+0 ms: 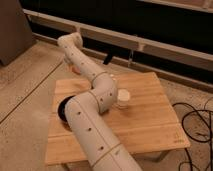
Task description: Drag the pepper across the table
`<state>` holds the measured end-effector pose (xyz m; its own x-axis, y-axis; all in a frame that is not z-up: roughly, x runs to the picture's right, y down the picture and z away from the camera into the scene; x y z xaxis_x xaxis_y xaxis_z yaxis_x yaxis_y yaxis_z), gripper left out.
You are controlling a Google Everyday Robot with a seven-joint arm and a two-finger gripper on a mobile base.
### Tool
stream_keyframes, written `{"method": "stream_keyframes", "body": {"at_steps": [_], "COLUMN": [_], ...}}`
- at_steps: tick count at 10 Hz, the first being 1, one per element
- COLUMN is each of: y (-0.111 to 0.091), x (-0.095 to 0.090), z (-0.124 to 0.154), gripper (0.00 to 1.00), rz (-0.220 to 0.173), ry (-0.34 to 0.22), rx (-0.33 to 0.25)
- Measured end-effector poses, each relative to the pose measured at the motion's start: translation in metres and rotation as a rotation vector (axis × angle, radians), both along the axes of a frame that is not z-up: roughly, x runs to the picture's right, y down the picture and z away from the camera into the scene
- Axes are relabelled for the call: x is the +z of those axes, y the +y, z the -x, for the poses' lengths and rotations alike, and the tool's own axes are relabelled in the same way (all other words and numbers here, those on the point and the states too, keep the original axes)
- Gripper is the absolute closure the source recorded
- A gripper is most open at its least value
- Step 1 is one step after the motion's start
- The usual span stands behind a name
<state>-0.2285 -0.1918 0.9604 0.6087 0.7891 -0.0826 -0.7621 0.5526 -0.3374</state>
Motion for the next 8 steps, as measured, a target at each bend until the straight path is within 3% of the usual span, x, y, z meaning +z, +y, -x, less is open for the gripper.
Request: {"method": "stream_keyframes", "body": {"at_steps": [2,4,6,8], "y": [-0.020,-0.026,-0.018,0.009], "x": [-0.023,-0.057,-0.089,-0.115], "z": [0.016,0.047,0.083,0.110], "gripper": [1.00,1.00,1.00,1.00], "rz": [-0.038,-0.037,-0.038,-0.037], "ry": [-0.030,-0.078,-0.103,-0.102], "rx": [-0.003,-0.036,-0.107,-0.188]}}
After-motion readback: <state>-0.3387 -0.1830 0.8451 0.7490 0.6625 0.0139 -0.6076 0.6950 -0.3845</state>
